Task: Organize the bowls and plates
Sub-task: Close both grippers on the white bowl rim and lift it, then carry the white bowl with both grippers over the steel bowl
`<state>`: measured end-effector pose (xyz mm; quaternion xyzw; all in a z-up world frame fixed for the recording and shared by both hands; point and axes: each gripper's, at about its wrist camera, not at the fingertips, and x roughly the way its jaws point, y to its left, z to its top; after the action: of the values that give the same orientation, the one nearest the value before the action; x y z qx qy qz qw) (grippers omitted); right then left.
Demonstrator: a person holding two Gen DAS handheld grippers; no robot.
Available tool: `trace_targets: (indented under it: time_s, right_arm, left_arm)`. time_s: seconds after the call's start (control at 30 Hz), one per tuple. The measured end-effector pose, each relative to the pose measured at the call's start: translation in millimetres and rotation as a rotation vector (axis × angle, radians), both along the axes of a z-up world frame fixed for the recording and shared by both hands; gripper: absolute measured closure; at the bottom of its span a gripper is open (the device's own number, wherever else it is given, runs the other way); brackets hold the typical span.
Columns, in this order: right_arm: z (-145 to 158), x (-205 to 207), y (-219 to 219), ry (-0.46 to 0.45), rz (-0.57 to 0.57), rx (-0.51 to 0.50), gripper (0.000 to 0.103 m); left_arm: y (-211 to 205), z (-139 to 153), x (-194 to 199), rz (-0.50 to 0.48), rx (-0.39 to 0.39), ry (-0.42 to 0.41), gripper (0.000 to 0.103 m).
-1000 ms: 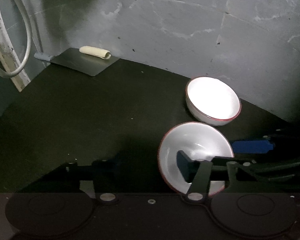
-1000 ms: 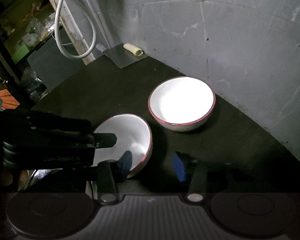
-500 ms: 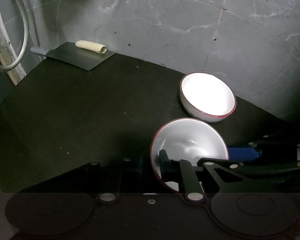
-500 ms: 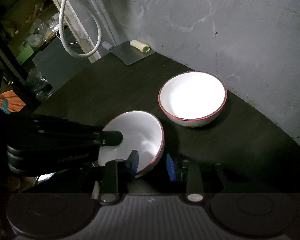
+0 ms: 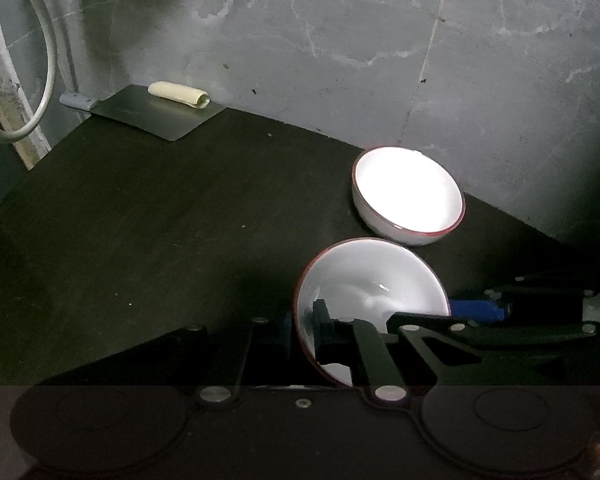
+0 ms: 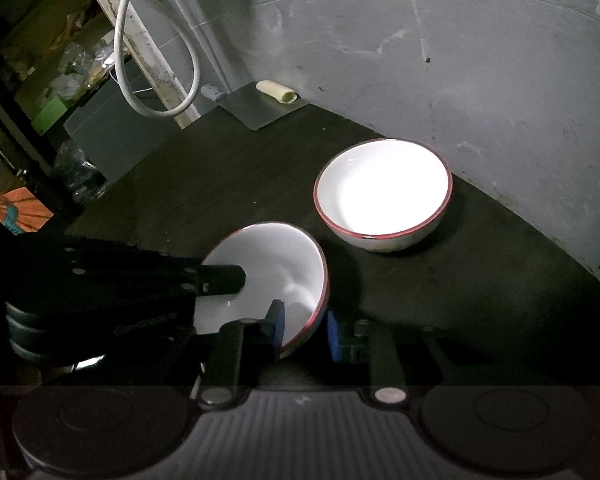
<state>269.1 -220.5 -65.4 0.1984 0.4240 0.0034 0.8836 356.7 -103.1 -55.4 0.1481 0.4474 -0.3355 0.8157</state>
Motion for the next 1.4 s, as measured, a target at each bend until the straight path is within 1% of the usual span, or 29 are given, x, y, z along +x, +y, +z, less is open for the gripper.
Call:
trace_targets:
  time_s: [0.23,0.47,0.7,0.87,1.13,1.4]
  right_arm:
    - [1,-2,-3,0.004,-0.008,0.009,0.085]
    - [8,-6,-7,-0.012,-0.012,0.021,0.087]
    - [24,-15,-9,-0.048,0.008,0.029,0.087]
    - [35,-28,-14,-0.075,0.025,0.049,0.087]
    - [47,-49,-23,-0.086,0.053,0.079,0.087]
    - [42,-71,-25,-0.066,0.062,0.121,0.086]
  left_arm:
    - [1,5,-4,0.015,-0.020,-0.010,0.096]
    - [3,14,-11,0.028,-0.031,-0.020,0.096]
    - [6,33,-23,0.044,-0.050,-0.045,0.096]
    - [9,46,-37,0.052,-0.062,-0.061,0.096]
    - [7,64,-60,0.060,-0.082,-0.078,0.096]
    - [7,69,-81,0.069,-0.095,-0.072,0.095]
